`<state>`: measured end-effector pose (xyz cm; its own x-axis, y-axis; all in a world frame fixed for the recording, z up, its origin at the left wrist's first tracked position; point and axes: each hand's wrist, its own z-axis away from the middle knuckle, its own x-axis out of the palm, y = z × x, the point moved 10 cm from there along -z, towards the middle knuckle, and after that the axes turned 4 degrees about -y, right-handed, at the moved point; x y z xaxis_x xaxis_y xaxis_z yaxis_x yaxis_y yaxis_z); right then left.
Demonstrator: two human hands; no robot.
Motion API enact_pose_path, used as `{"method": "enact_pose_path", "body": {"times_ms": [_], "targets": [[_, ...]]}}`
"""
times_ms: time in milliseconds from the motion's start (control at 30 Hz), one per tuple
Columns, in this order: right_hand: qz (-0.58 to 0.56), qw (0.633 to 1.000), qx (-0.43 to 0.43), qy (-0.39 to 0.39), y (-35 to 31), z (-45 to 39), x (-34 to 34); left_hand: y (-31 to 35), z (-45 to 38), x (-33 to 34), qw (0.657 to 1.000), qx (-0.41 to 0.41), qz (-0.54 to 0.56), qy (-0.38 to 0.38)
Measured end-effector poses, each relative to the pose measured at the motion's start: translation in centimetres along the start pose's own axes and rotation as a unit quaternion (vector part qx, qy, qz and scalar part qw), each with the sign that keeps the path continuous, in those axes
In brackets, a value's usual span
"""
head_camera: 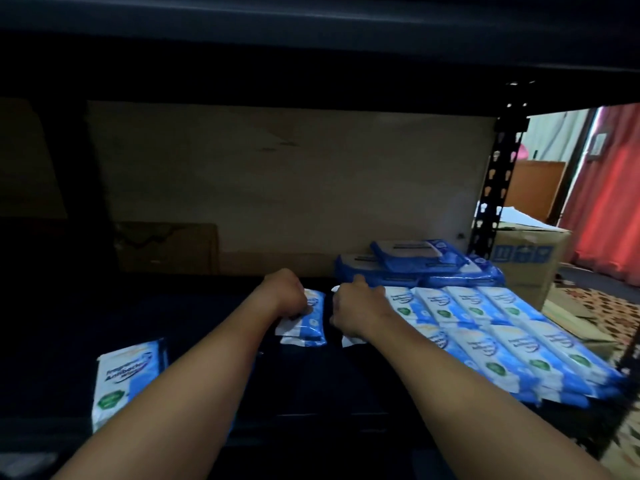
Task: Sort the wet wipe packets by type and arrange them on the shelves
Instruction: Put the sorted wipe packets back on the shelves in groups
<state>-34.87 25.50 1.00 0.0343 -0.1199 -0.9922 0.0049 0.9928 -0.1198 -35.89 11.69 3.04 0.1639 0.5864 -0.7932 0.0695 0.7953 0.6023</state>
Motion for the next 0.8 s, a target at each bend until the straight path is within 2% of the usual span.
{"method": "enact_pose_path", "body": {"times_ms": [267,433,500,633,800], "targets": [[-0.056,0.998,-0.030,0.012,1.8,2.5,-1.1,1.8,-0.5,2.5,0.998,0.016,0.047,0.033],[-0.127,0.988,-0.014,-0.083,3.6,2.5,-0.4,2.3,-0.2,3.4,0.998,0.027,0.043,0.022],[-0.092,0.989,-0.030,-0.109,4.2,3.4,-0.6,2.4,0.1,3.5,0.999,0.025,0.039,-0.002],[-0.008,0.995,-0.045,-0.087,5.7,4.0,-1.1,2.4,1.0,5.2,0.997,0.022,0.028,-0.076],[0.044,0.994,-0.075,-0.063,5.7,3.5,-0.4,1.9,0.4,6.1,0.998,0.025,-0.006,-0.062]]}}
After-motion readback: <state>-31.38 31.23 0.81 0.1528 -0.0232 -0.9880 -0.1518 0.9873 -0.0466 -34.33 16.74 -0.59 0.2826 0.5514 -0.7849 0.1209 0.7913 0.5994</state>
